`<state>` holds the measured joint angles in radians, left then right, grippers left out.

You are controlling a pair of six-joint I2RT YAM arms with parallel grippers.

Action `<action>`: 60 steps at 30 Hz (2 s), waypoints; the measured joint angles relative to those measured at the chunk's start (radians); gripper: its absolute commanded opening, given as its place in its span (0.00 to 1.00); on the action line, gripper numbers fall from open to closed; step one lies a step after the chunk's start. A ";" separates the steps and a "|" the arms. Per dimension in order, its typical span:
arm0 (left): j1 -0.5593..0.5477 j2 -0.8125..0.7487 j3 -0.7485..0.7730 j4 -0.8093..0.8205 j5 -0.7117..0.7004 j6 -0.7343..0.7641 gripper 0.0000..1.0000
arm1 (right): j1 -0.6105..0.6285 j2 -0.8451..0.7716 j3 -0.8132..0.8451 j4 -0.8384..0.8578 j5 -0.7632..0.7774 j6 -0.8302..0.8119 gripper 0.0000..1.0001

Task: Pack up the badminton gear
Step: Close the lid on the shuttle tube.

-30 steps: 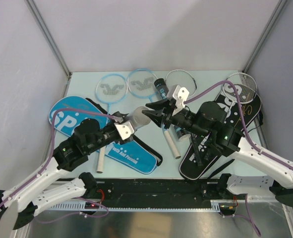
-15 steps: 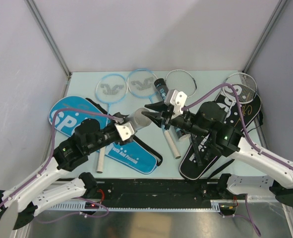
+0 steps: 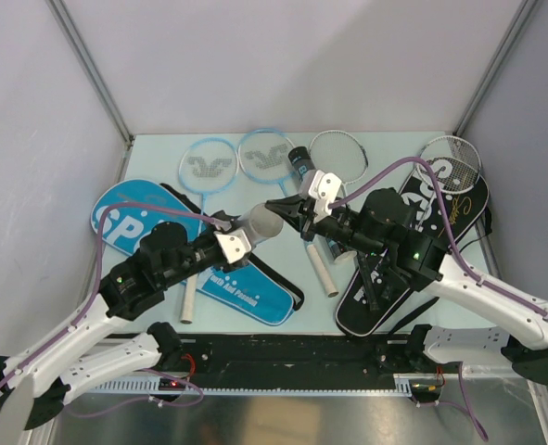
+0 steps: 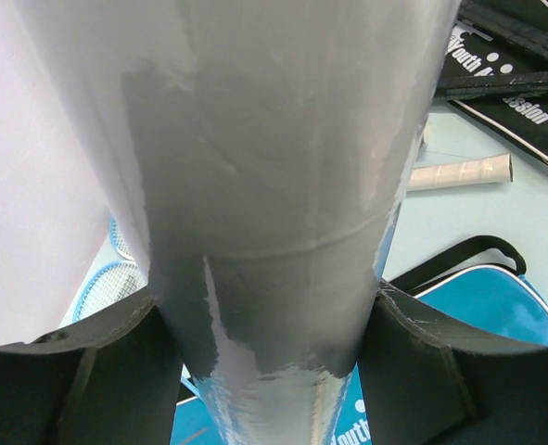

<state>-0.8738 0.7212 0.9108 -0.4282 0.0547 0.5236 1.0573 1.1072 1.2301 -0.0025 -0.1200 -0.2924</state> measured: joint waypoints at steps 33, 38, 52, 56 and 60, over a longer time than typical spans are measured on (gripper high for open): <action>0.000 0.031 0.000 -0.001 -0.052 0.099 0.47 | -0.123 -0.002 0.203 -0.326 -0.020 0.469 0.00; 0.000 0.031 0.006 -0.001 -0.051 0.098 0.48 | -0.125 0.012 0.200 -0.347 -0.029 0.496 0.00; 0.000 0.034 0.016 -0.001 -0.040 0.095 0.48 | -0.125 0.017 0.154 -0.328 -0.008 0.502 0.00; 0.000 0.043 0.021 -0.002 -0.040 0.094 0.48 | -0.118 0.018 0.148 -0.312 0.006 0.502 0.00; 0.000 0.055 0.023 -0.002 -0.040 0.093 0.48 | -0.109 0.019 0.140 -0.304 0.024 0.501 0.00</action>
<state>-0.8742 0.7757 0.9337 -0.4301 0.0143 0.6170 0.9482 1.1259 1.3701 -0.3069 -0.0959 0.2089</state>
